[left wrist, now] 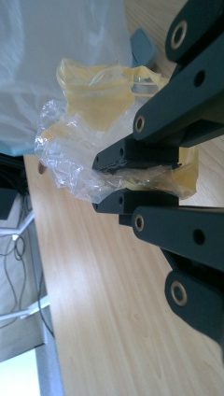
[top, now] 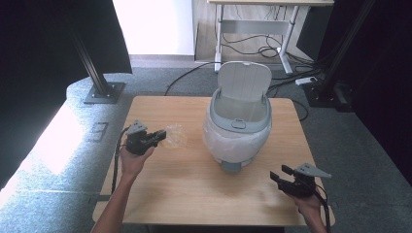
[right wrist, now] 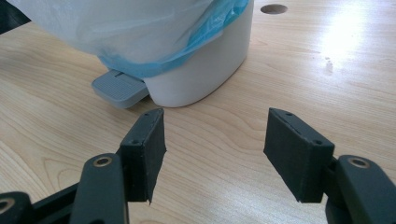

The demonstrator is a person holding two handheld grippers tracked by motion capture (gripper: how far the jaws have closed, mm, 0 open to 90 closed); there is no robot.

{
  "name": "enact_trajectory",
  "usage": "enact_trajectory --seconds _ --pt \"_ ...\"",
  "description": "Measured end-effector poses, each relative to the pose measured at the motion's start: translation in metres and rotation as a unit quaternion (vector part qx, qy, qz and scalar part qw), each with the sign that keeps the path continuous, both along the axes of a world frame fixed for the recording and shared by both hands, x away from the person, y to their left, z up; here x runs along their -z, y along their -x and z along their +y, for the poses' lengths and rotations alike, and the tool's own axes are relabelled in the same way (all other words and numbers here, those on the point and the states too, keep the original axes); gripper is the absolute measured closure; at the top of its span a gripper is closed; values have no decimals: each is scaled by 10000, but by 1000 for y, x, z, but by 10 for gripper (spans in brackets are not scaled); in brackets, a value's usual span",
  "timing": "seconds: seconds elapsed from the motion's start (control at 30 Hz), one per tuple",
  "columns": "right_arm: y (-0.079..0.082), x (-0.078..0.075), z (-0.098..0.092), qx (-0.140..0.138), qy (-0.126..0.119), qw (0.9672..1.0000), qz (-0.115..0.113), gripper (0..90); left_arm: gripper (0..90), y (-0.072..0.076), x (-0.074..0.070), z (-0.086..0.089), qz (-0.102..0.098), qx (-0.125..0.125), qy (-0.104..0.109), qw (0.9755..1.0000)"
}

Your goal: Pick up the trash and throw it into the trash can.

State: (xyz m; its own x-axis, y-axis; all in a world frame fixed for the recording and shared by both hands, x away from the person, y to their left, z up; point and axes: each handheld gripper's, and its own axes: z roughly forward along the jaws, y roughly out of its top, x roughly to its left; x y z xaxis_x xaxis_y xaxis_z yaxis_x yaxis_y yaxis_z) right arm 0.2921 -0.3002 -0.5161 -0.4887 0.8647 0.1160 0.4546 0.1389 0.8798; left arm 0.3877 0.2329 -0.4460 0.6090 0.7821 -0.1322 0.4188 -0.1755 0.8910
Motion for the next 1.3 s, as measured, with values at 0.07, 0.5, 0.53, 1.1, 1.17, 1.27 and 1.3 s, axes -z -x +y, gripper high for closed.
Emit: enact_trajectory --seconds 0.07,0.5,0.53,1.1,1.17,1.27,1.3 --pt "0 1 0 10 -1 10000 8 380 803 3 -6 -1 -66 65 52 9999" --pt "-3 5 4 -29 81 9999 79 380 803 8 -38 -5 -274 314 217 9989" --pt "-3 5 4 -30 84 9999 79 380 802 9 -42 -5 -307 327 232 9987" --pt "-3 7 3 -12 119 9999 100 380 801 13 -78 -25 -556 537 323 9965" --pt "-3 7 2 -7 121 9999 98 380 801 13 -82 -29 -593 566 306 9962" --pt "-3 7 2 2 118 9999 101 380 801 13 -88 -33 -639 607 287 9957" --pt "-3 7 2 3 126 9999 111 380 800 13 -89 -34 -649 618 282 9956"
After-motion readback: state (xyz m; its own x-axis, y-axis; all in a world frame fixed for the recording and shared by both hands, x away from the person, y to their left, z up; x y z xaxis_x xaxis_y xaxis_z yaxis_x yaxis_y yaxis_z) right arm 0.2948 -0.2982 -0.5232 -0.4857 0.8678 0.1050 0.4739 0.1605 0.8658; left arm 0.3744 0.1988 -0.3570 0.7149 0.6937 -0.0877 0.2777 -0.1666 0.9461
